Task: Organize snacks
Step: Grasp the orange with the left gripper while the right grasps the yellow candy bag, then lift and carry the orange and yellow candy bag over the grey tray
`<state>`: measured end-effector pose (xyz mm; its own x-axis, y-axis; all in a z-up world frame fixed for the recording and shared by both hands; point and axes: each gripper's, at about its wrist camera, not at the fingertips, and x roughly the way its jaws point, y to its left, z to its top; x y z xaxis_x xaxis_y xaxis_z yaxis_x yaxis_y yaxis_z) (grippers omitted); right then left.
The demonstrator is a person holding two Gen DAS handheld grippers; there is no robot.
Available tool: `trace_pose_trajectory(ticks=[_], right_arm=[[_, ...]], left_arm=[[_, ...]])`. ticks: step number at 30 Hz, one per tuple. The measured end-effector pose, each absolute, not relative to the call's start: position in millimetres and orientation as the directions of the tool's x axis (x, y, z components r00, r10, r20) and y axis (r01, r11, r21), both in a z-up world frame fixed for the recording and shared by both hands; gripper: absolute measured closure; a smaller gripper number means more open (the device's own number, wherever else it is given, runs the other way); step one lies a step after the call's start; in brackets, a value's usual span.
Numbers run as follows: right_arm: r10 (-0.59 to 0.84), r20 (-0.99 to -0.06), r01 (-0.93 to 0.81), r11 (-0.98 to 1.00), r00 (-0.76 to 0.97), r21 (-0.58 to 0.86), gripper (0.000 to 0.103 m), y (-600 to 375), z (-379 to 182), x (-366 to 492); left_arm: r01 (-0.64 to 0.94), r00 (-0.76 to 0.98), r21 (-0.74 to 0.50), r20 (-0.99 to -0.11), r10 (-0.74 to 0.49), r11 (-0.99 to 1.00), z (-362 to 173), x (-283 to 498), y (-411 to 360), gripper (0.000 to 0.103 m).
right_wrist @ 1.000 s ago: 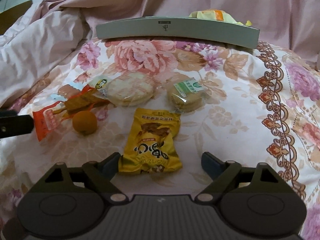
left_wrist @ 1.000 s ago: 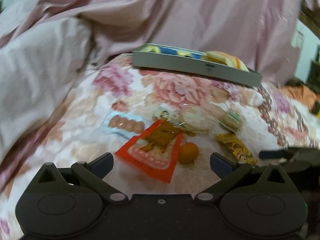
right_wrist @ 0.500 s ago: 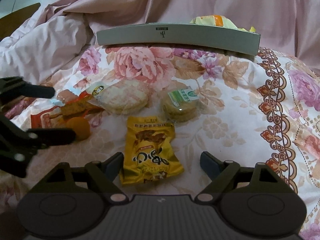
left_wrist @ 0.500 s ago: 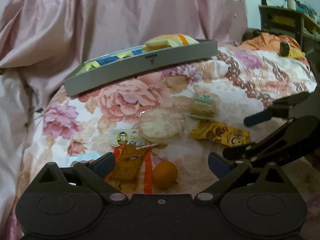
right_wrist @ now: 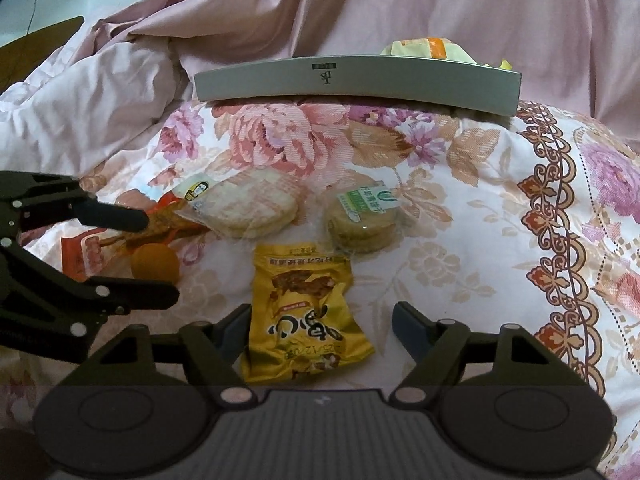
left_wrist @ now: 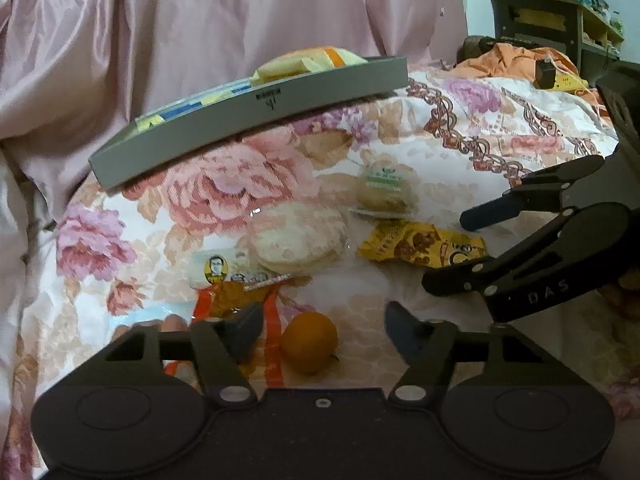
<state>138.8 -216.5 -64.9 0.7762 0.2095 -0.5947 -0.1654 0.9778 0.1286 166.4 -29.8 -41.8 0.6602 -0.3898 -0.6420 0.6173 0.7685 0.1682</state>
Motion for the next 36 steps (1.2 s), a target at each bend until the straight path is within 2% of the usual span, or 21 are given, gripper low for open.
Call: trace_pose_trajectory(ticks=[6,11,15,20,25,30,36], right_arm=[[0.214,-0.587,-0.166,0.977,0.781,0.136,0.027,-216,-66,138],[0.243,-0.581,-0.195,0.970,0.777,0.144,0.036,-213,-65,138],[0.253,-0.581,-0.213,0.967,0.774,0.138,0.038,-209,-65,138],[0.275,-0.586,-0.227,0.961,0.762,0.155,0.039,-207,-65,135],[0.257,-0.593,-0.230,0.965,0.763,0.122,0.038,-201,-66,131],[0.249,-0.595,-0.225,0.967,0.764,0.115,0.037,-200,-67,129],[0.240,-0.594,-0.228,0.969,0.767,0.097,0.037,-197,-69,129]], left_arm=[[0.612,0.639,0.138,-0.666,-0.385,0.779,-45,171,-30,0.052],[0.582,0.626,0.132,-0.703,-0.339,0.802,-50,175,-31,0.056],[0.535,0.614,0.076,-0.719,-0.326,0.841,-50,178,-28,0.057],[0.460,0.617,0.013,-0.724,-0.308,0.888,-49,176,-26,0.059],[0.349,0.637,-0.107,-0.702,-0.320,0.931,-56,176,-18,0.061],[0.354,0.662,-0.080,-0.683,-0.310,0.932,-57,171,-22,0.062],[0.331,0.670,-0.107,-0.673,-0.313,0.938,-58,173,-17,0.066]])
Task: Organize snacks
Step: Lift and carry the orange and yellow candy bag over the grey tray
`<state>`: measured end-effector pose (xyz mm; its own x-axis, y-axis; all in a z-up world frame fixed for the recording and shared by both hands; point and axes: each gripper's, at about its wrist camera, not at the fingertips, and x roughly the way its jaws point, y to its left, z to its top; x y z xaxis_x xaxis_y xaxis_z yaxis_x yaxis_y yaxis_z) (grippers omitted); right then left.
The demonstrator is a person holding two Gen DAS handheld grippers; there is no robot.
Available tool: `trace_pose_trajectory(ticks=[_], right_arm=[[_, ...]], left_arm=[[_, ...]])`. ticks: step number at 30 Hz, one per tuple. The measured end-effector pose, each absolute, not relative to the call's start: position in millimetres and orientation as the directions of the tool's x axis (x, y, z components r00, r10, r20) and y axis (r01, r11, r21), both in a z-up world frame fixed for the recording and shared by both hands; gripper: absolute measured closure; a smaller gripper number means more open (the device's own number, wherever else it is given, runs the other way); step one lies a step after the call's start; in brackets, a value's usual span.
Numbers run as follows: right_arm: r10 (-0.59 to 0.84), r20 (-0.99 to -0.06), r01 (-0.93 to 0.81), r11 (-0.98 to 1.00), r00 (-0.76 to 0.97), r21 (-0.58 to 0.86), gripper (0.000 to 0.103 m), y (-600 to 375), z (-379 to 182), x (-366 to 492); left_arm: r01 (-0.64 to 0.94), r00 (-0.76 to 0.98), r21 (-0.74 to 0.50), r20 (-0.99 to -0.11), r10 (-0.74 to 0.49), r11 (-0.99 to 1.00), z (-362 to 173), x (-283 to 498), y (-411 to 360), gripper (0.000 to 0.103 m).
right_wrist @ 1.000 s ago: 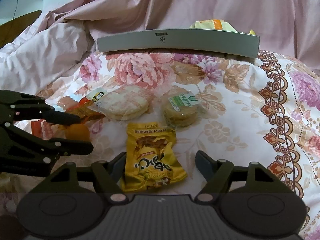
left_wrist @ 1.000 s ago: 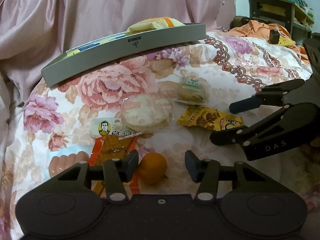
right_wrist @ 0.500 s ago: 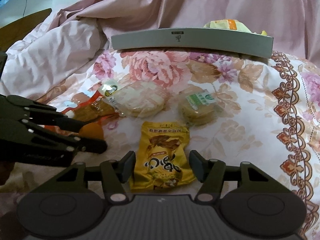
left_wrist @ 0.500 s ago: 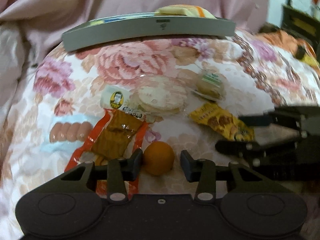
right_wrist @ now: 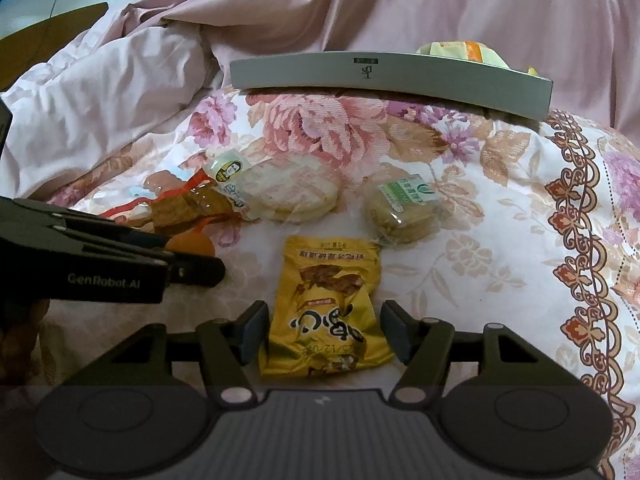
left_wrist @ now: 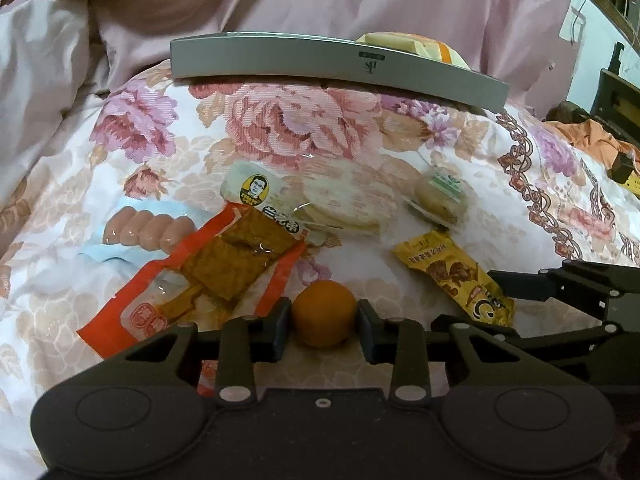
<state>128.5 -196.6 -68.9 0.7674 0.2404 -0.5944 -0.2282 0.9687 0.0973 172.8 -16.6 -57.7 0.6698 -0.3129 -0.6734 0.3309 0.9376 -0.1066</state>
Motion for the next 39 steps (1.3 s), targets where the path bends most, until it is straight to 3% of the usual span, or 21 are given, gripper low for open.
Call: trace_pose_trajectory(ticks=[11,33,36,39], right_arm=[[0.211,-0.577,-0.239,0.971,0.789,0.029,0.049,-182,-67,122],[0.139,-0.526,-0.241,0.962,0.839,-0.130,0.051,-165,-61,112],[0.165,-0.559,-0.245,0.967,0.813,-0.071,0.046,-170,-62,117],[0.175,-0.579,-0.215,0.977,0.796,0.000,0.033,-180,-64,122]], left_arm=[[0.310,0.684,-0.114,-0.662,-0.305,0.944,-58,170,-16,0.067],[0.297,0.698,-0.137,-0.644,-0.313,0.945,-55,166,-16,0.067],[0.298,0.697,-0.137,-0.645,-0.313,0.945,-55,165,-17,0.068],[0.297,0.697,-0.138,-0.645,-0.313,0.945,-55,165,-17,0.067]])
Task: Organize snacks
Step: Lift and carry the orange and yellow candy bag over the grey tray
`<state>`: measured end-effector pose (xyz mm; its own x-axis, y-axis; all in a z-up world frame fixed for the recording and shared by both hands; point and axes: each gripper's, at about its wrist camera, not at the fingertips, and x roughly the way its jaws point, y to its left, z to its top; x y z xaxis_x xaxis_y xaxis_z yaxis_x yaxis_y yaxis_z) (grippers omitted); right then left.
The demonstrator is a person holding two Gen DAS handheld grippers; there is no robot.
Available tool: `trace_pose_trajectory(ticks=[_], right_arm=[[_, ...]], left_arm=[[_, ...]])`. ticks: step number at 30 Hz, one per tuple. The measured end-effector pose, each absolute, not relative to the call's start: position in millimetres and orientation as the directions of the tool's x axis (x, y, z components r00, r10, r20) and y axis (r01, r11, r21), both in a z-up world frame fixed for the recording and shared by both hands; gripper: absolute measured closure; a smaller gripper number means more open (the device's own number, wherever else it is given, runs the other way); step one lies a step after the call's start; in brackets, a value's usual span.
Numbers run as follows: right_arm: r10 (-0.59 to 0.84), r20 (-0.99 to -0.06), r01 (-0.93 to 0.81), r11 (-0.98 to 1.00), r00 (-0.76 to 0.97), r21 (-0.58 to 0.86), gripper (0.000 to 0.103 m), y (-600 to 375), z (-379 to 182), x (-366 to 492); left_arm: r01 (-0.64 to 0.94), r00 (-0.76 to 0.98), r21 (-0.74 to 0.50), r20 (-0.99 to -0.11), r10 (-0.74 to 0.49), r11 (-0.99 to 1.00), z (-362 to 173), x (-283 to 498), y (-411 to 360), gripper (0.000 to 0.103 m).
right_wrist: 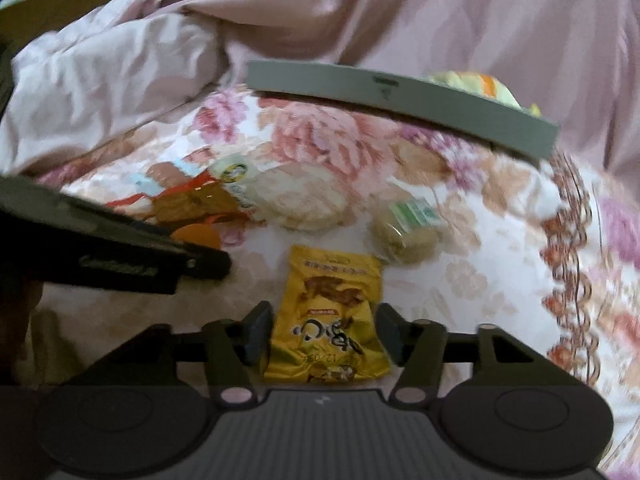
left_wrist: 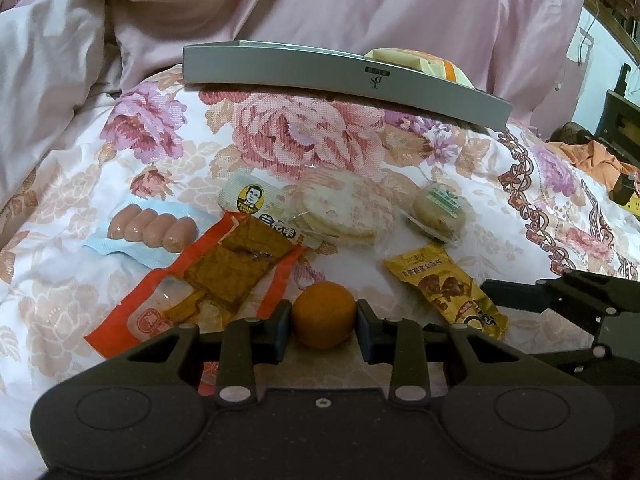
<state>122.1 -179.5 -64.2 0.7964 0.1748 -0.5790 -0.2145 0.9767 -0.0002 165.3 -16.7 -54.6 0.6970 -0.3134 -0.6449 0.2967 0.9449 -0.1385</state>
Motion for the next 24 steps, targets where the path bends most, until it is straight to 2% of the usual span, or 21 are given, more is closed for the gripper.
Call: trace_pose_trajectory(ticks=[1,3,4,7,10,13,17,24], right_arm=[[0.184,-0.587,-0.202,0.979,0.789,0.035,0.024,-184,-64,124],[0.223,-0.603,-0.190,0.975,0.766,0.119,0.021,-195,-67,129],[0.231,-0.603,-0.187,0.973,0.764,0.135,0.022,-198,-68,130],[0.228,-0.601,-0.207,0.973,0.766,0.105,0.041,-193,-69,128],[0.222,-0.592,-0.228,0.971,0.775,0.067,0.050,-186,-68,125],[0.201,-0.578,-0.234,0.972,0.791,0.018,0.052,-179,-65,121],[0.139,-0.535,-0.243,0.961,0.833,-0.130,0.052,-164,-61,112],[0.099,-0.455,-0.196,0.965,0.885,-0.171,0.052,-167,-49,106]], left_arm=[[0.297,0.697,-0.138,-0.645,-0.313,0.945,-55,165,-17,0.068],[0.297,0.698,-0.137,-0.645,-0.313,0.945,-54,165,-17,0.068],[0.297,0.697,-0.138,-0.645,-0.313,0.945,-54,165,-17,0.068],[0.296,0.698,-0.137,-0.645,-0.312,0.945,-54,165,-17,0.067],[0.295,0.699,-0.140,-0.643,-0.313,0.945,-54,165,-17,0.068],[0.292,0.704,-0.142,-0.638,-0.313,0.946,-53,164,-18,0.068],[0.291,0.711,-0.148,-0.628,-0.317,0.945,-49,162,-18,0.068],[0.292,0.730,-0.160,-0.600,-0.328,0.943,-38,157,-20,0.068]])
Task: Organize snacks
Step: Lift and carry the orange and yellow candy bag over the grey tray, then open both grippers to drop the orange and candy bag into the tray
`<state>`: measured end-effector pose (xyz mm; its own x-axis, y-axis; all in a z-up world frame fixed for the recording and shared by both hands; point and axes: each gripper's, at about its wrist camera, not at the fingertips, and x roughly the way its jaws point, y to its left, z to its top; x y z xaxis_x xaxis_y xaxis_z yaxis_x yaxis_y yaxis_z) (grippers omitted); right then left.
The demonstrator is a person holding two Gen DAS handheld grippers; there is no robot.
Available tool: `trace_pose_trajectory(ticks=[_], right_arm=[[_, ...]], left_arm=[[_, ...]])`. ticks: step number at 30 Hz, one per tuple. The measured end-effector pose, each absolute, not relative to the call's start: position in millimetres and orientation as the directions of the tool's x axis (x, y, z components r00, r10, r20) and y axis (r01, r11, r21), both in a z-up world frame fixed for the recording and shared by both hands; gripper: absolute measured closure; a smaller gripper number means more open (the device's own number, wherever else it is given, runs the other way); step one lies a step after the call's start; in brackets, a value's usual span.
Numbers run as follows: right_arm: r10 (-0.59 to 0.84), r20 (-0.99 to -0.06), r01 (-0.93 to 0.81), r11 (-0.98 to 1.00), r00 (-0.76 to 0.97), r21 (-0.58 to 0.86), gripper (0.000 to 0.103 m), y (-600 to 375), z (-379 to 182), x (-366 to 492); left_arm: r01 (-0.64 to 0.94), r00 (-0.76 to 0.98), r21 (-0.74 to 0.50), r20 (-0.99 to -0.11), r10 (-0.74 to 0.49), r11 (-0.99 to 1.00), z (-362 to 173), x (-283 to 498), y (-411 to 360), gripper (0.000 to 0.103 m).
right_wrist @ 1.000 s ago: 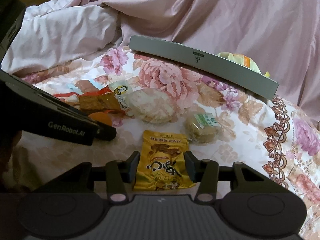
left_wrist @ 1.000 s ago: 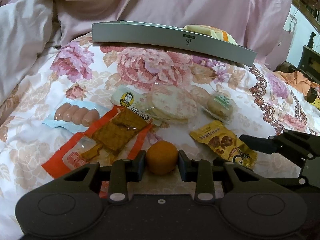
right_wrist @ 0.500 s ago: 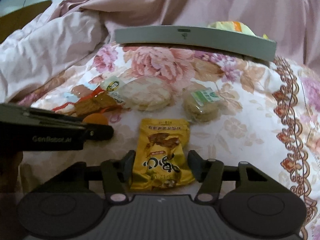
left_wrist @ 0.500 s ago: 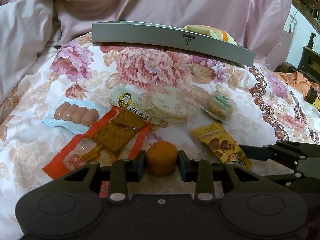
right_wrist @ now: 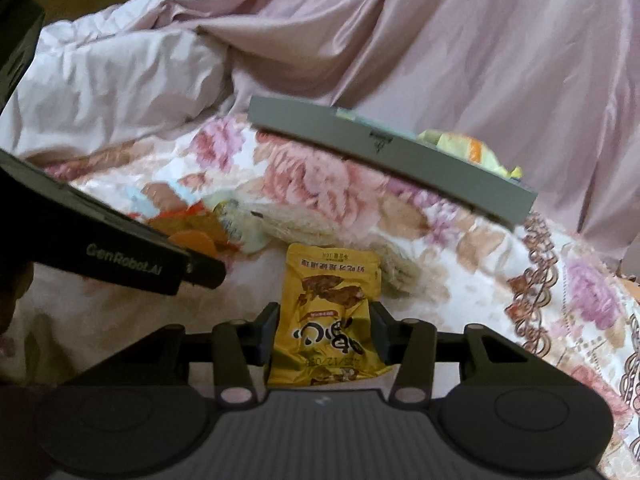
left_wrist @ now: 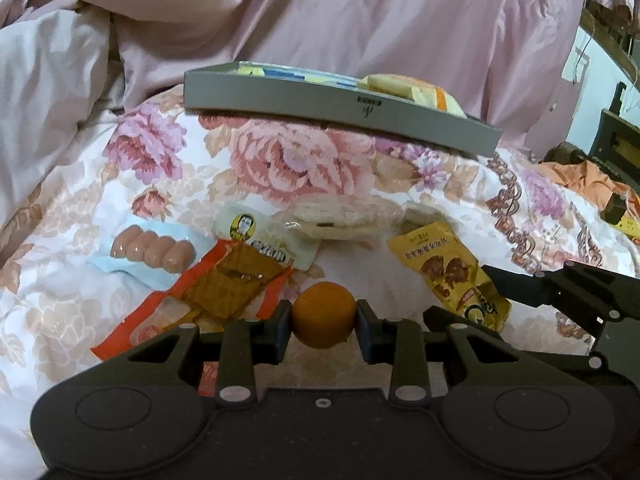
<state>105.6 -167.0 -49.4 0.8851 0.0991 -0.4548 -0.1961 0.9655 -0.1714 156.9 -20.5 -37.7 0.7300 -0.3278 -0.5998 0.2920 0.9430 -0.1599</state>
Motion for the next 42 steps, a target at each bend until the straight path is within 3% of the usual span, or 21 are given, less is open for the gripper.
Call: trace_pose_trajectory(ticks=[19,33,42], right_arm=[[0.103,-0.312,-0.179,0.957,0.944,-0.228,0.052,-172,-15,109],[0.091,-0.194,-0.135,0.965,0.977,-0.227,0.051,-200,40,195],[0.097,-0.184,-0.140,0.962,0.978,-0.236,0.051,-208,55,261]], left_arm=[[0.274,0.784,-0.171,-0.531,-0.322,0.947,3,172,-19,0.068],[0.194,0.875,-0.189,-0.410,-0.257,0.963,65,269,-25,0.067],[0.135,0.882,-0.224,-0.417,-0.220,0.965,74,334,-27,0.067]])
